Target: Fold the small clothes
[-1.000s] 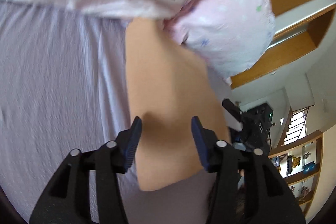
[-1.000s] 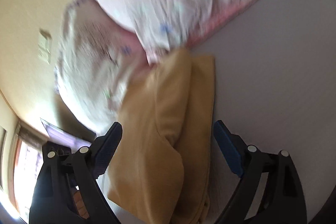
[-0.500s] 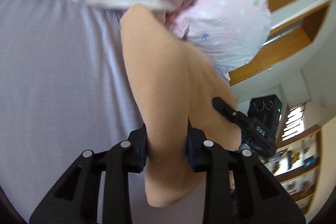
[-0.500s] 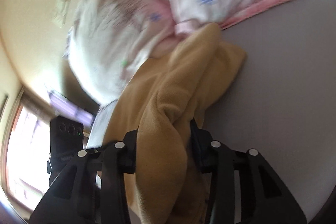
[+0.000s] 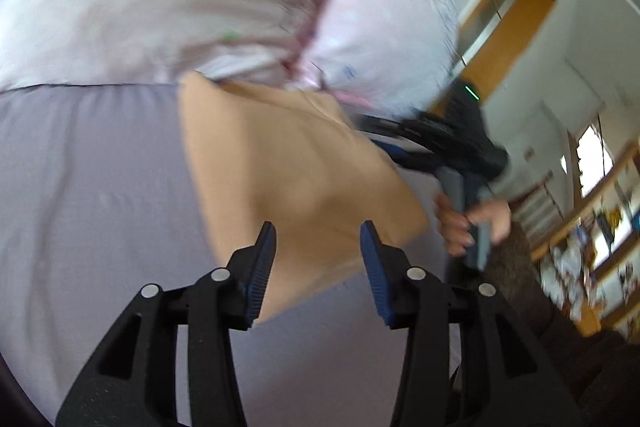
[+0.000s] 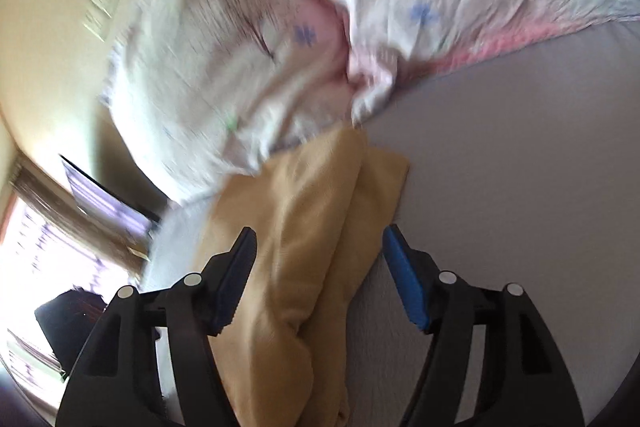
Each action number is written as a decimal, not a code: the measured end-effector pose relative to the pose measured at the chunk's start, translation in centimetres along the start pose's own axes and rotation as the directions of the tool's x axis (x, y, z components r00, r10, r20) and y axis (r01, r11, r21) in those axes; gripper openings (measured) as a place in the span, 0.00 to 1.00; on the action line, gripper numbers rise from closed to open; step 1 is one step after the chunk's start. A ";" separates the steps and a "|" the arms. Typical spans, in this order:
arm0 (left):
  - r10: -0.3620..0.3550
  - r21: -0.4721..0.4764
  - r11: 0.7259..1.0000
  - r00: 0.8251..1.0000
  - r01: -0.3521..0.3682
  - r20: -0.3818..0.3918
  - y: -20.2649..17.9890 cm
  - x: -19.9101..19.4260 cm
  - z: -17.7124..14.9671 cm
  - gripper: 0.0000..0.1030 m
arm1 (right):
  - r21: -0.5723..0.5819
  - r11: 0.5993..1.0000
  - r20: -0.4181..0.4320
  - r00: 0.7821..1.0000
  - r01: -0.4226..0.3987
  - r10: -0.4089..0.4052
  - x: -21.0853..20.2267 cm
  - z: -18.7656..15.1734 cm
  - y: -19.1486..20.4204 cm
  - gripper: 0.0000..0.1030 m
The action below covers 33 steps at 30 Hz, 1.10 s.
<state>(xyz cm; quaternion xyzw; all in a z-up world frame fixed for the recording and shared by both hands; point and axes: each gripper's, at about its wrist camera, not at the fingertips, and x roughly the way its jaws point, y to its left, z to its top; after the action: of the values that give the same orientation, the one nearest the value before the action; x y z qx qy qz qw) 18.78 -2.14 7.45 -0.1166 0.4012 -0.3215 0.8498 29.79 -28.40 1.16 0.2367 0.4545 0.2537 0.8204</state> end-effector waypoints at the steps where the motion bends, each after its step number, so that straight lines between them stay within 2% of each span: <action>1: 0.000 0.018 1.000 1.000 0.001 -0.019 -0.5 0.8 -0.2 0.43 | -0.002 1.000 -0.013 1.000 0.014 -0.014 1.0 0.1 0.1 0.24; 2: 0.004 0.043 0.999 0.999 -0.002 -0.054 -1.1 2.1 -0.4 0.43 | -0.001 0.999 0.023 0.999 0.049 -0.049 1.2 0.4 -0.1 0.13; 3: 0.022 0.067 0.998 0.997 -0.016 -0.081 -1.3 2.8 -0.7 0.43 | 0.005 0.998 0.051 0.997 0.055 -0.055 0.9 0.7 -0.4 0.08; 4: 0.064 0.111 0.992 0.992 -0.052 -0.112 -1.7 3.7 -1.1 0.43 | 0.038 0.998 0.081 0.995 0.050 -0.053 0.6 1.0 -1.1 0.07; 6: 0.119 0.158 0.983 0.984 -0.097 -0.136 -2.0 4.5 -1.8 0.43 | 0.060 0.998 0.088 0.995 0.038 -0.043 0.3 1.1 -1.9 0.07; 8: 0.119 0.160 0.982 0.984 -0.097 -0.131 -1.8 4.1 -2.2 0.43 | 0.030 0.998 0.086 0.995 0.054 -0.057 0.0 0.6 -1.4 0.08; 10: 0.089 0.141 0.987 0.990 -0.074 -0.107 -1.6 2.8 -2.2 0.45 | 0.019 0.999 0.129 0.991 0.042 -0.044 -1.8 -0.2 -0.9 0.16; 12: 0.070 0.132 0.990 0.994 -0.058 -0.083 -1.3 1.9 -2.4 0.47 | 0.021 1.000 0.176 0.984 0.013 -0.016 -3.0 -0.1 -0.6 0.54; 14: 0.074 0.119 0.991 0.995 -0.066 -0.063 -1.2 1.2 -2.6 0.52 | 0.008 1.000 0.206 0.979 0.005 -0.007 -4.0 0.2 0.1 0.55; 16: 0.065 0.096 0.994 0.996 -0.059 -0.059 -1.0 0.7 -2.8 0.53 | 0.000 0.993 0.156 0.981 -0.119 0.118 -4.4 0.0 0.8 0.55; 17: 0.061 0.091 0.994 0.996 -0.056 -0.058 -1.0 0.7 -2.8 0.54 | 0.004 0.981 0.120 0.974 -0.193 0.191 -4.5 -0.5 1.0 0.56; 18: 0.054 0.088 0.995 0.997 -0.050 -0.054 -1.0 0.4 -2.9 0.54 | 0.011 0.960 0.067 0.958 -0.281 0.279 -4.5 -1.4 1.5 0.56; 19: 0.041 0.088 0.995 0.998 -0.037 -0.046 -1.0 0.2 -2.9 0.56 | 0.010 0.948 0.034 0.947 -0.319 0.318 -4.6 -2.3 1.9 0.57; 22: -0.018 0.080 0.997 1.000 0.020 -0.020 -1.4 -0.2 -2.3 0.63 | -0.071 0.932 -0.017 0.934 -0.356 0.356 -6.3 -5.4 3.6 0.60; 24: -0.060 0.063 0.996 0.998 0.060 -0.007 -1.7 0.0 -1.7 0.67 | -0.091 0.923 -0.035 0.928 -0.373 0.372 -6.9 -6.7 4.2 0.70; 25: -0.083 0.049 0.995 0.997 0.082 -0.001 -1.8 0.3 -1.3 0.72 | -0.092 0.921 -0.043 0.926 -0.378 0.375 -7.0 -7.3 4.4 0.72; 27: -0.140 0.002 0.990 0.990 0.140 -0.010 -1.6 1.5 -0.5 0.74 | -0.083 0.927 -0.053 0.931 -0.365 0.361 -6.8 -8.1 4.3 0.76; 28: -0.154 -0.018 0.988 0.988 0.153 -0.032 -1.5 2.3 -0.4 0.74 | -0.069 0.945 -0.072 0.946 -0.320 0.315 -6.3 -8.6 3.8 0.76; 29: -0.146 -0.035 0.989 0.986 0.144 -0.079 -1.4 3.5 -0.4 0.74 | -0.049 0.964 -0.090 0.962 -0.261 0.256 -6.0 -8.9 3.2 0.76; 30: -0.119 -0.033 0.993 0.985 0.116 -0.123 -1.4 4.4 -0.8 0.74 | -0.021 0.986 -0.118 0.980 -0.166 0.163 -5.2 -9.2 2.3 0.76; 31: -0.084 -0.016 0.996 0.984 0.083 -0.158 -1.6 5.0 -1.1 0.73 | -0.008 0.991 -0.127 0.983 -0.131 0.129 -5.1 -9.4 1.7 0.75; 33: -0.028 0.053 0.998 0.982 0.039 -0.184 -2.4 5.1 -1.9 0.72 | 0.027 0.990 -0.112 0.983 -0.141 0.143 -5.2 -9.7 1.3 0.71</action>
<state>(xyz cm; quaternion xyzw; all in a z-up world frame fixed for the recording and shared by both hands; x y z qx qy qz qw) 18.62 -7.09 4.21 -0.0693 0.4666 -0.3562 0.8066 18.77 -29.18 0.56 0.2613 0.4847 0.3202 0.7709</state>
